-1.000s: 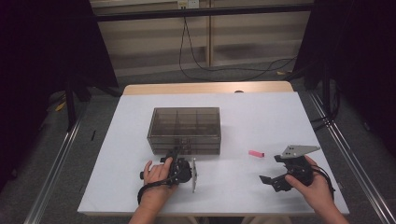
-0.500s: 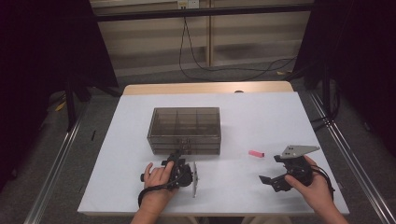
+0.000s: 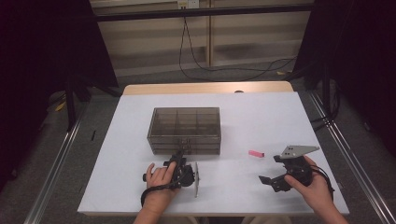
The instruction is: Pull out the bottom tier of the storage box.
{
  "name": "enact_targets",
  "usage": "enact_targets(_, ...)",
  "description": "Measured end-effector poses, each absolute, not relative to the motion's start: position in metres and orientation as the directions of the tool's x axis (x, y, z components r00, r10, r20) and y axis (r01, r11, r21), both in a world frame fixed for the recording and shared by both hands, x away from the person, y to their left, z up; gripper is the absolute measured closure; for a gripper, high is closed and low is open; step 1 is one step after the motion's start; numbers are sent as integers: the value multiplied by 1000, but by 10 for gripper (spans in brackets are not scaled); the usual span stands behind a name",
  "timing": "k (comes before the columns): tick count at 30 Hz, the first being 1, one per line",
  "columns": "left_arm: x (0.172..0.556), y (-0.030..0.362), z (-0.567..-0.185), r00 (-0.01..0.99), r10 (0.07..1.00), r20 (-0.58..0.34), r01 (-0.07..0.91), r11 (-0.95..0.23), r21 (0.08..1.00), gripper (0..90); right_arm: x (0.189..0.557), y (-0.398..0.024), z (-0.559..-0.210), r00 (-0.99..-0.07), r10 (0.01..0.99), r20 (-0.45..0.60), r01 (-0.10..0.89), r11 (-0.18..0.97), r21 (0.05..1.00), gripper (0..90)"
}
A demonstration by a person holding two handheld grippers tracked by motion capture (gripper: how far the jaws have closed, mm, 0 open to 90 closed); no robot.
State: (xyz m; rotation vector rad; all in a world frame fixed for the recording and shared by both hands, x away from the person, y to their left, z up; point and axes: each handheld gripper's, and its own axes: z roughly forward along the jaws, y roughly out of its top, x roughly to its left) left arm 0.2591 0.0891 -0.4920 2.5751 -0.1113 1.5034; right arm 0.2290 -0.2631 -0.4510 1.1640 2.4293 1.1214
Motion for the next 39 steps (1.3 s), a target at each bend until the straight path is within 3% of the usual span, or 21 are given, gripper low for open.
enact_targets(3,259,89,-498,502,56,863,-134,-981,142,662,229,-263,-451,-662,740,116,569,396,721,28)
enact_targets(9,261,87,-499,483,2,876,-147,-986,83,684,229,-263,-451,-663,739,118,569,395,721,28)
enact_targets(10,260,88,-502,489,44,871,-131,-984,123,684,229,-263,-451,-663,739,119,570,395,721,27)
enact_targets(14,262,88,-501,488,21,873,-133,-986,98,694,230,-263,-452,-662,740,119,571,396,719,28)
enact_targets(15,261,88,-504,500,51,864,-112,-986,123,695,230,-263,-452,-662,740,118,571,396,719,28)
enact_targets(17,263,87,-502,483,17,876,-130,-987,91,695,230,-263,-452,-664,738,119,570,396,720,28)
enact_targets(18,262,88,-504,493,52,869,-111,-986,122,695,230,-263,-452,-665,737,120,569,395,721,28)
enact_targets(23,265,87,-506,478,46,877,-128,-984,122,702,230,-263,-452,-665,737,123,569,393,722,27)
enact_targets(24,265,86,-504,475,13,880,-131,-988,85,704,230,-263,-452,-663,738,125,571,391,722,28)
enact_targets(29,266,85,-507,479,46,877,-125,-985,120,711,230,-263,-452,-663,739,122,571,393,721,28)
enact_targets(31,266,84,-506,470,14,883,-132,-987,86,712,230,-263,-452,-663,739,123,571,392,722,27)
enact_targets(39,266,83,-508,469,29,883,-127,-987,99,732,230,-264,-452,-662,740,123,571,391,722,27)
